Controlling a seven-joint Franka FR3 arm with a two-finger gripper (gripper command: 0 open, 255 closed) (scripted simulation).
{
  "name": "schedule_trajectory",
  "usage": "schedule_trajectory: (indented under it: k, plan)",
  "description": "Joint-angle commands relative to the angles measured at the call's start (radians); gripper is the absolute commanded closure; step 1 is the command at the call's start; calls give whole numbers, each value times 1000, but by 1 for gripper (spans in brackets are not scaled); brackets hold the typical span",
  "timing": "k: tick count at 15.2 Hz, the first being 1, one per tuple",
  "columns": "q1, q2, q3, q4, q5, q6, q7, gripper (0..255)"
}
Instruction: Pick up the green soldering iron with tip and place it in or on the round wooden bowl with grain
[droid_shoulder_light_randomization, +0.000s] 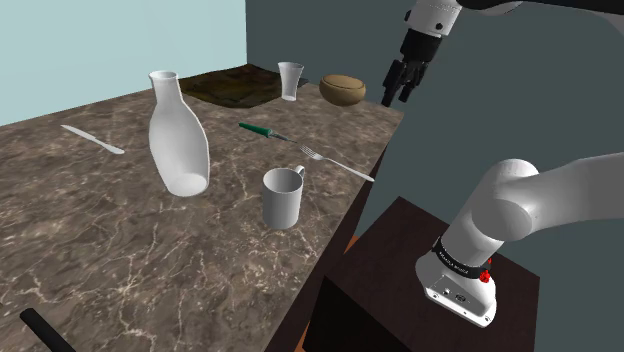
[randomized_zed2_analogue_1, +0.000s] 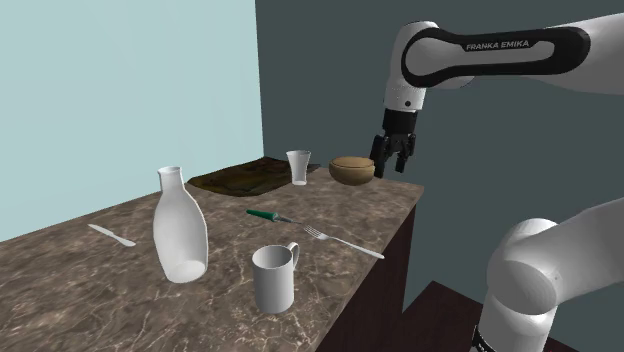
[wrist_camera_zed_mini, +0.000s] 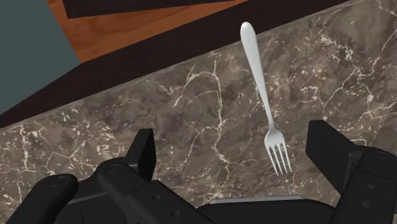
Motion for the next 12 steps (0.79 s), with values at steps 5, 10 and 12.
schedule_trajectory:
  k: [5,10,12]
  plan:
    - [15,115,51,7,13,122,47,0]
    - [25,278,113,49,13,260,109,0]
    - [26,348,137,75,6,309,136,0]
